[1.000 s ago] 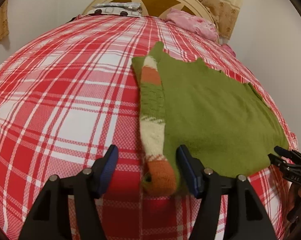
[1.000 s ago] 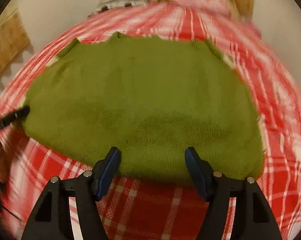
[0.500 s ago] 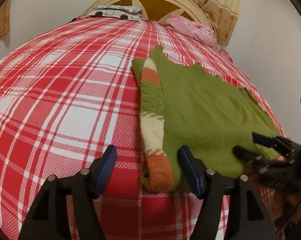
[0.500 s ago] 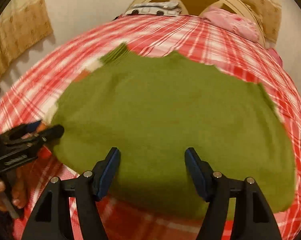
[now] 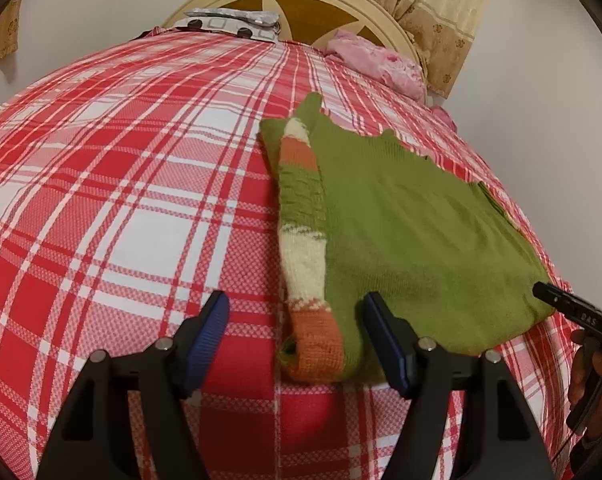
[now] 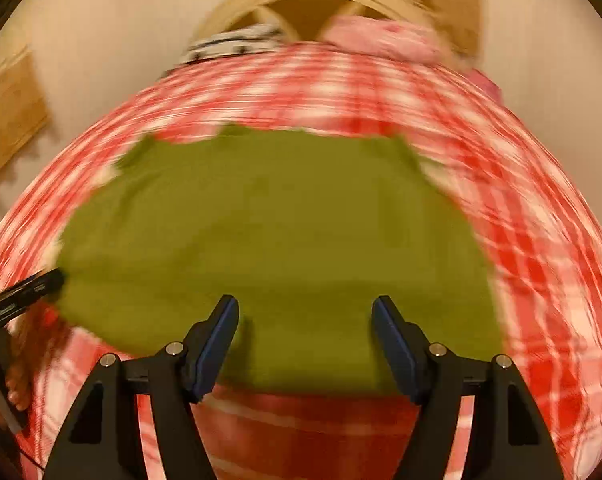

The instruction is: Fold small clothes

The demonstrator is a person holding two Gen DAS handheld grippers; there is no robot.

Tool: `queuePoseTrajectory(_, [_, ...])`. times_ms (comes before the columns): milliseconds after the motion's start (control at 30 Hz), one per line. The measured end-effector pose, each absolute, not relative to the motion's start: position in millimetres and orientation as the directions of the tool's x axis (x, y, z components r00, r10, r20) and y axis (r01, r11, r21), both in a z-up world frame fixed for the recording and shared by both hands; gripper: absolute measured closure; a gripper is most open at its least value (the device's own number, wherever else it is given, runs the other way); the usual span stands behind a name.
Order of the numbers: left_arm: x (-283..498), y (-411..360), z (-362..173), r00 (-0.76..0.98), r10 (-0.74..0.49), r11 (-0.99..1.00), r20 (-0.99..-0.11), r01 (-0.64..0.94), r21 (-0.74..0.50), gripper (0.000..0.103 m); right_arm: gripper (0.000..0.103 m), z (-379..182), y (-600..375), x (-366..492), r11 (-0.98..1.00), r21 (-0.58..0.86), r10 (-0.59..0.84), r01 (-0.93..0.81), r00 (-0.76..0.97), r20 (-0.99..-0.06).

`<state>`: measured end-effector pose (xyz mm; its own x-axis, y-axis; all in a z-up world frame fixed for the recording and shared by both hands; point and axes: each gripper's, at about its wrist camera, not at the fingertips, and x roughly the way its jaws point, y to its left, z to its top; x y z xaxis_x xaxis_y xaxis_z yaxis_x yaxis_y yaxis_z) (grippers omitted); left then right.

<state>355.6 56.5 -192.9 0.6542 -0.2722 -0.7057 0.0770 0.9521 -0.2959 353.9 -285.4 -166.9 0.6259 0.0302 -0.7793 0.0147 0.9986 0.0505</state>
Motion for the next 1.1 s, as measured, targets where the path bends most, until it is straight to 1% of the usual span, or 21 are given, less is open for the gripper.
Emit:
queuePoseTrajectory(100, [356.0,56.3,-193.0,0.655,-0.272,0.952,-0.706,0.076,-0.296,0.031,0.034,-180.5,-319.1,347.9,0.993,0.08,0.01,0.086,0.614,-0.789])
queuePoseTrajectory(167, [355.9,55.7,-192.9,0.654,-0.271,0.952,-0.706,0.076,-0.295,0.031,0.034,-191.4,-325.1,344.0,0.994,0.079,0.02,0.069,0.613,-0.79])
queuePoseTrajectory(200, [355.7,56.2,-193.0,0.653,-0.273,0.952,-0.706,0.078,-0.296,0.03,0.034,-193.8,-321.4,342.8,0.998,0.046,0.004,0.052,0.619,-0.786])
queuePoseTrajectory(267, [355.9,55.6,-193.0,0.651,-0.272,0.953,-0.708,0.079,-0.294,0.029,0.034,-192.4,-315.6,344.9,0.999,0.008,-0.024,0.05,0.614,-0.789])
queuePoseTrajectory(433, [351.5,58.1,-191.0,0.65,-0.265,0.954,-0.712,0.07,-0.291,0.029,0.034,-183.5,-313.2,341.8,0.997,0.01,-0.038,0.075,0.612,-0.79])
queuePoseTrajectory(533, [345.3,63.3,-189.3,0.649,-0.276,0.95,-0.709,0.072,-0.304,0.029,0.034,-171.6,-298.6,332.8,0.999,0.014,-0.017,0.044,0.636,-0.772])
queuePoseTrajectory(667, [336.9,73.5,-185.8,0.64,-0.29,0.944,-0.712,0.071,-0.322,0.029,0.034,-157.8,-256.9,321.7,0.996,-0.046,0.016,-0.076,0.663,-0.748])
queuePoseTrajectory(800, [329.8,84.5,-180.0,0.651,-0.257,0.956,-0.714,0.066,-0.284,0.029,0.034,-152.3,-201.3,312.4,0.969,-0.119,0.061,-0.216,0.677,-0.733])
queuePoseTrajectory(1000, [325.7,115.3,-172.1,0.663,-0.21,0.969,-0.719,0.042,-0.245,0.029,0.034,-155.9,-111.5,297.1,0.882,-0.216,0.142,-0.419,0.673,-0.726])
queuePoseTrajectory(1100, [327.5,130.3,-167.5,0.667,-0.206,0.968,-0.716,0.033,-0.248,0.029,0.034,-161.5,-72.2,291.0,0.833,-0.272,0.159,-0.482,0.679,-0.717])
